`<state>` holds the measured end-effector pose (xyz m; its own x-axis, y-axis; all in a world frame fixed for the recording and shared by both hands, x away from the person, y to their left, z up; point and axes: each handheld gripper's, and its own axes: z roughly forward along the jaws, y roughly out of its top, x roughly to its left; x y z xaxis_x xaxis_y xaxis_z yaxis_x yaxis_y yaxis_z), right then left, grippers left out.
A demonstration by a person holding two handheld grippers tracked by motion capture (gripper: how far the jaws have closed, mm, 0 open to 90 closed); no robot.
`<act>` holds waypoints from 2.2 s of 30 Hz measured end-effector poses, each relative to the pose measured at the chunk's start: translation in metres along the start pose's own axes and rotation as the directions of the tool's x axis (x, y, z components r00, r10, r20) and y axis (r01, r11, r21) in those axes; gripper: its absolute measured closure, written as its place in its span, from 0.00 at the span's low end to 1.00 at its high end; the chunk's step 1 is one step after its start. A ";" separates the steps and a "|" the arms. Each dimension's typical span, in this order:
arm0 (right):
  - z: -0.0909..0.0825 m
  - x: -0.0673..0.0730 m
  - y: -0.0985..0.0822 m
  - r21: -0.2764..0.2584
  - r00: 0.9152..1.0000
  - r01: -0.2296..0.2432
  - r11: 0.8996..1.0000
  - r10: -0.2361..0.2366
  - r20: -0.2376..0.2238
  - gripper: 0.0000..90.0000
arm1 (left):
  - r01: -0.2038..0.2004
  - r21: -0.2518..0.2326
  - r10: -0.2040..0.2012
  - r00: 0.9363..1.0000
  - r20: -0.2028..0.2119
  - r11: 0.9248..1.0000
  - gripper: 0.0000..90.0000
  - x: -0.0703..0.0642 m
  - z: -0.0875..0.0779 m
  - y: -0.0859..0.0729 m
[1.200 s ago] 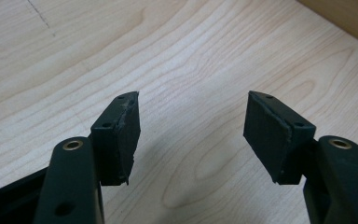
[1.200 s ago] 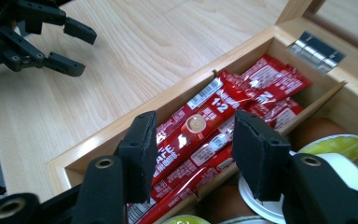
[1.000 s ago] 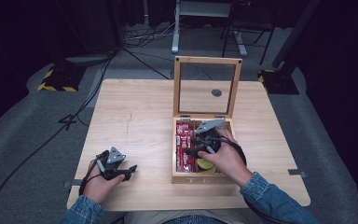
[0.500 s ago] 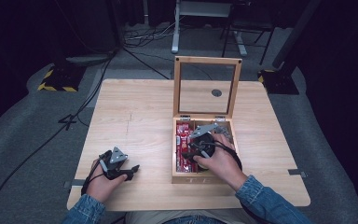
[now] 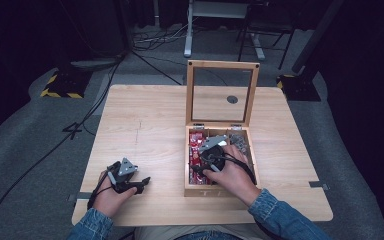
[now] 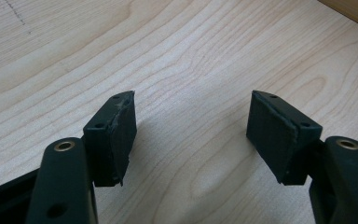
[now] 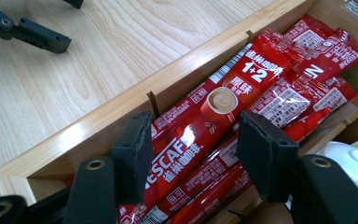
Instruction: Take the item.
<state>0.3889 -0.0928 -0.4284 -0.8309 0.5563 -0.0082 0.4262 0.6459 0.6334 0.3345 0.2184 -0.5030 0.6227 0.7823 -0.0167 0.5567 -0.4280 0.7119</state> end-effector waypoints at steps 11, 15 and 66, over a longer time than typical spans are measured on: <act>0.002 0.004 0.001 0.023 1.000 0.011 1.000 -0.011 0.017 0.61 | 0.000 0.004 0.000 1.000 0.002 1.000 0.37 -0.001 0.000 0.000; 0.003 0.004 0.002 0.026 1.000 -0.011 1.000 0.011 0.016 0.68 | -0.002 0.003 0.002 1.000 0.001 1.000 0.37 -0.001 0.000 0.000; -0.104 -0.038 -0.003 -0.212 0.988 -0.116 0.970 0.134 0.074 0.89 | -0.028 0.034 0.027 0.999 0.029 0.999 0.15 0.012 0.008 0.008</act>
<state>0.3824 -0.1698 -0.3495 -0.7376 0.6750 0.0201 0.4342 0.4512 0.7797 0.3504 0.2204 -0.5037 0.6535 0.7568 -0.0174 0.5570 -0.4651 0.6881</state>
